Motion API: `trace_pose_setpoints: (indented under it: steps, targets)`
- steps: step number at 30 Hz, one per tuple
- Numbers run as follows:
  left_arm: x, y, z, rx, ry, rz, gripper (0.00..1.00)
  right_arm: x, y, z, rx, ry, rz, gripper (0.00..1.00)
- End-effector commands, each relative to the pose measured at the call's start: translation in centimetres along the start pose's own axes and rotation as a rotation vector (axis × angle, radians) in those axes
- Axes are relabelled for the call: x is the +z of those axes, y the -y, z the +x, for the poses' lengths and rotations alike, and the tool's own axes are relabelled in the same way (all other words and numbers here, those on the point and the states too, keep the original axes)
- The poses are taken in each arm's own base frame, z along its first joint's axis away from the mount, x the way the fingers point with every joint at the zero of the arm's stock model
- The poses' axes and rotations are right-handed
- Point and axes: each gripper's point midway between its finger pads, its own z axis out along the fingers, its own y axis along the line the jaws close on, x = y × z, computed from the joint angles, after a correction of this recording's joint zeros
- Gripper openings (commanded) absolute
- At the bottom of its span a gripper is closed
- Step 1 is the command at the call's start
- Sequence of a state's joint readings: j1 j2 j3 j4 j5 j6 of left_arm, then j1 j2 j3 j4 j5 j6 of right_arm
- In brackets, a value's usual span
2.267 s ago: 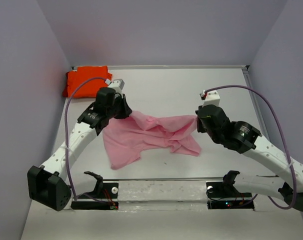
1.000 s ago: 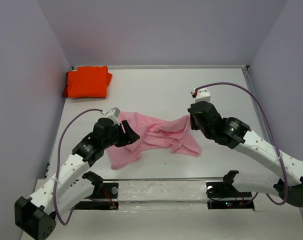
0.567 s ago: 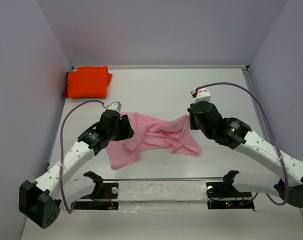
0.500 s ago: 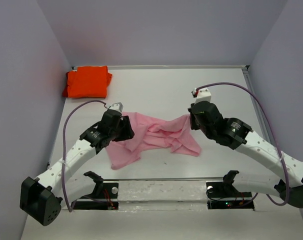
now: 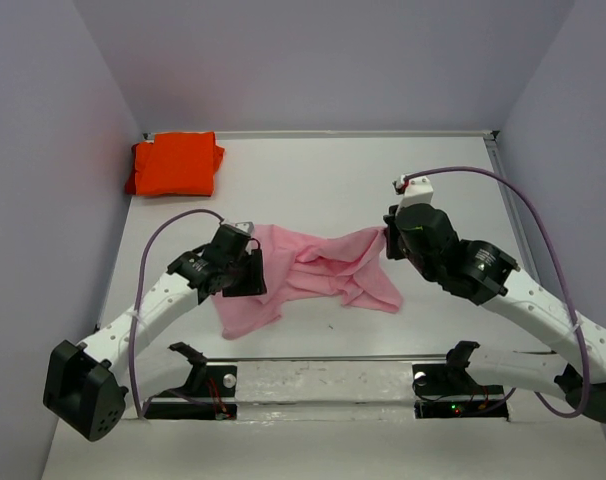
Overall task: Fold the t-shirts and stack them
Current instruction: Flatten out the tshirt
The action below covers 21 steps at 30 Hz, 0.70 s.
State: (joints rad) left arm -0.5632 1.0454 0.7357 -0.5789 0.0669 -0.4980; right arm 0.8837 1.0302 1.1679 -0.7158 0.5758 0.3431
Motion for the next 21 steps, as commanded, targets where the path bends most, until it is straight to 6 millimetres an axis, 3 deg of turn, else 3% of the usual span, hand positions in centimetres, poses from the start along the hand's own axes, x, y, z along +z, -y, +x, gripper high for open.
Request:
trace_pose_setpoints:
  steps: [1,10,15,21]
  targets:
    - [-1.2,0.0,0.5,0.027,-0.017,0.005,0.59,-0.6,-0.3,-2.0,0.046,0.076,-0.032,0.00]
    - [0.9,0.2,1.8,0.067,-0.129,0.001,0.57,-2.0,-0.2,-3.3,0.060,0.117,-0.073,0.00]
    - [2.1,0.2,0.2,0.092,-0.113,-0.040,0.55,-2.8,-0.2,-3.9,0.068,0.135,-0.093,0.00]
    - [3.2,0.2,-0.1,0.120,-0.134,-0.052,0.54,-3.5,0.4,-4.2,0.064,0.144,-0.093,0.00]
